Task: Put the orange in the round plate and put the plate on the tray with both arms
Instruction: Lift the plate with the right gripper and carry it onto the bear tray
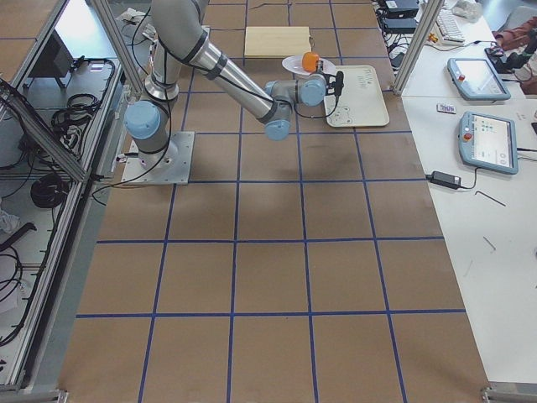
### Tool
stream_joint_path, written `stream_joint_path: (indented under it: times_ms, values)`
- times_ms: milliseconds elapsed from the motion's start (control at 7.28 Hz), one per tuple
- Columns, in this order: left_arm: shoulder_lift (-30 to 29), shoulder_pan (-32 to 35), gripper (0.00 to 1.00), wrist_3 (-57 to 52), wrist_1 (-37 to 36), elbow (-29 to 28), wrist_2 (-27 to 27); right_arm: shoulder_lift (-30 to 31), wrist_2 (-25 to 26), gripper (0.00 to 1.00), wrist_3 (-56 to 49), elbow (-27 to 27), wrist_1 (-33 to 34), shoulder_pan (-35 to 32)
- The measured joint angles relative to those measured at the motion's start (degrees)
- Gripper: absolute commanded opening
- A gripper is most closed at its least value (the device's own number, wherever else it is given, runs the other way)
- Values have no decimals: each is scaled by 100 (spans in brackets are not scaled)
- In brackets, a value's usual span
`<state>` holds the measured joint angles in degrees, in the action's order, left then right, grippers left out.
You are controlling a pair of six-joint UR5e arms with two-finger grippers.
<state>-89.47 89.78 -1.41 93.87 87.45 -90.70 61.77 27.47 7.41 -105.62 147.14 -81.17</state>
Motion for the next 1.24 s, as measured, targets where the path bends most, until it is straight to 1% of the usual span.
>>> stream_joint_path:
  times_ms: [275, 550, 962, 1237]
  values:
    - [0, 1, 100, 0, 0, 0, 0, -864, -138, 0, 75, 1142, -17, 20]
    - [0, 4, 100, 0, 0, 0, 0, -1545, -334, 0, 119, 1973, -25, 22]
    - [-7, -6, 100, 0, -2, 0, 2, -2294, -370, 0, 145, 2832, -28, 12]
    - [-8, -17, 100, 6, -8, 0, 14, -2594, -357, 0, 147, 3106, -28, -45]
